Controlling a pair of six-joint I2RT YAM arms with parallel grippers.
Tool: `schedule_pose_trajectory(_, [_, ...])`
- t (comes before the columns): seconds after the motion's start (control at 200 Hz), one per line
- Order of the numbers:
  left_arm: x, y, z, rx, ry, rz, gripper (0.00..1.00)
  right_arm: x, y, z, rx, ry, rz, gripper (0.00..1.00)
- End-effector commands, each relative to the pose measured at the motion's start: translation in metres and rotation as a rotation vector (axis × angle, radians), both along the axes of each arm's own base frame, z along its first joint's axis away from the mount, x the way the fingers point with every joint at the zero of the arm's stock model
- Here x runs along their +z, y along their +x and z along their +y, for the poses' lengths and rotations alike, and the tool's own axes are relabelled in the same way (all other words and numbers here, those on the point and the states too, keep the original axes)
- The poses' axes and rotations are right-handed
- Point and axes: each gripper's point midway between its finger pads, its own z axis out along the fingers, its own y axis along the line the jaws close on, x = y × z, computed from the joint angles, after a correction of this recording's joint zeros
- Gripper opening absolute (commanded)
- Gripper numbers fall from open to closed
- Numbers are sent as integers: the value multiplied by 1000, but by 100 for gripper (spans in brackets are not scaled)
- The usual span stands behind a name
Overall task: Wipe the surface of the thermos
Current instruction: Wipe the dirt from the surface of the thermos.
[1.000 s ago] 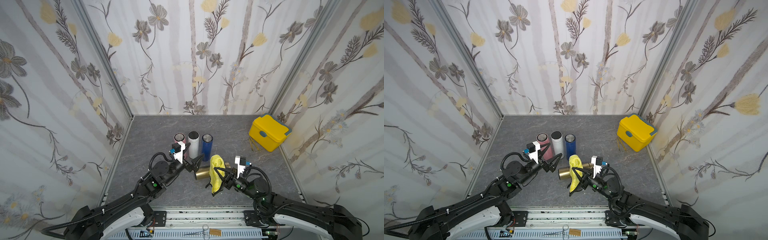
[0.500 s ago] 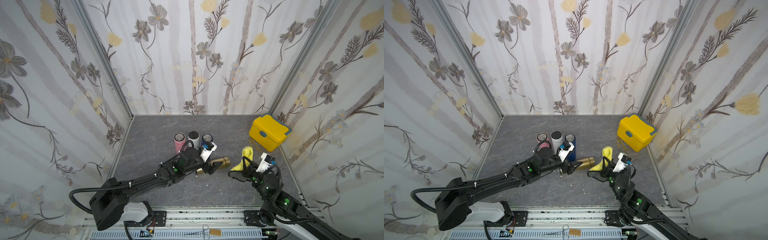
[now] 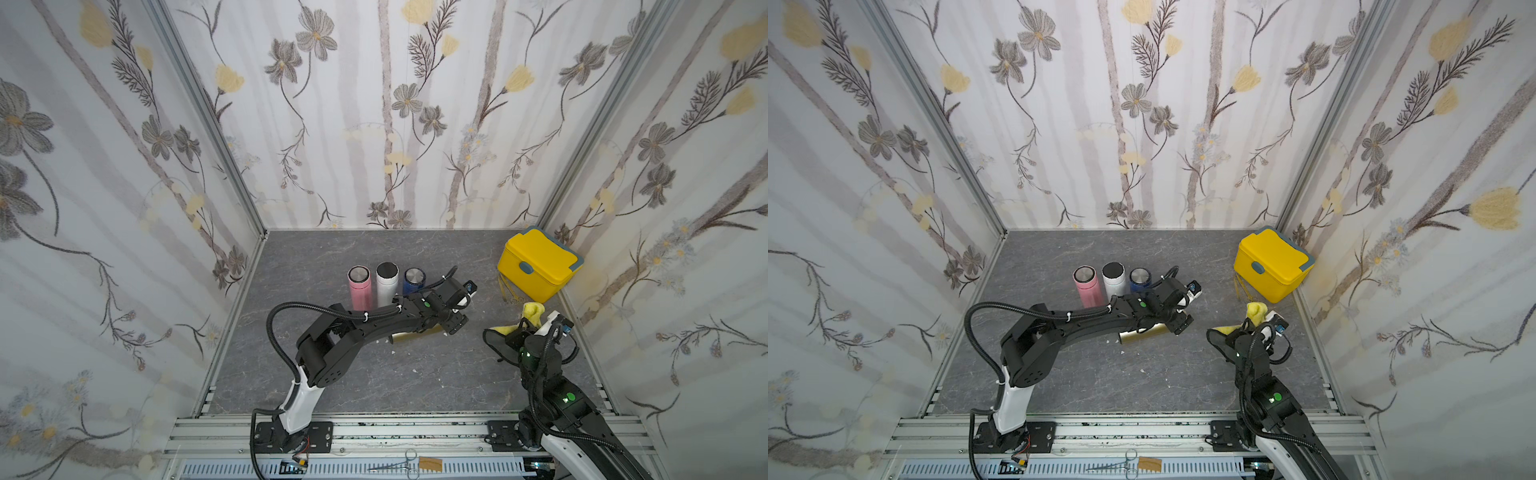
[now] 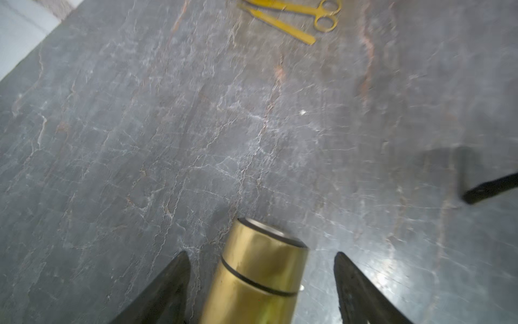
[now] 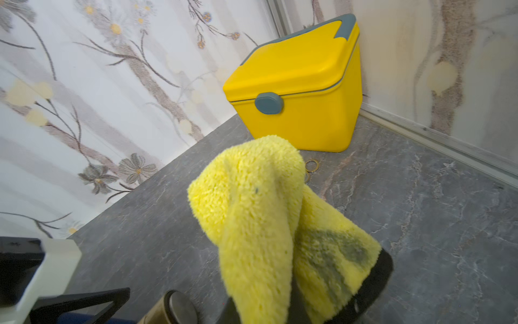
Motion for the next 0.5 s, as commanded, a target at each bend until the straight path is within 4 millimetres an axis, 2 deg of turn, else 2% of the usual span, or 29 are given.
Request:
schedule_pose_trajectory(0.0, [-24, 5, 22, 35, 175, -5, 77, -8, 4, -2, 15, 9, 11, 0])
schedule_pose_trajectory(0.14, [-41, 2, 21, 8, 224, 32, 78, -15, 7, -4, 31, 28, 17, 0])
schedule_pose_trajectory(0.315, [-66, -16, 24, -55, 281, 134, 76, -19, 10, -4, 48, 40, 23, 0])
schedule_pose_trajectory(0.495, [-78, -21, 27, -65, 315, 179, 73, -20, 11, -4, 56, 47, 24, 0])
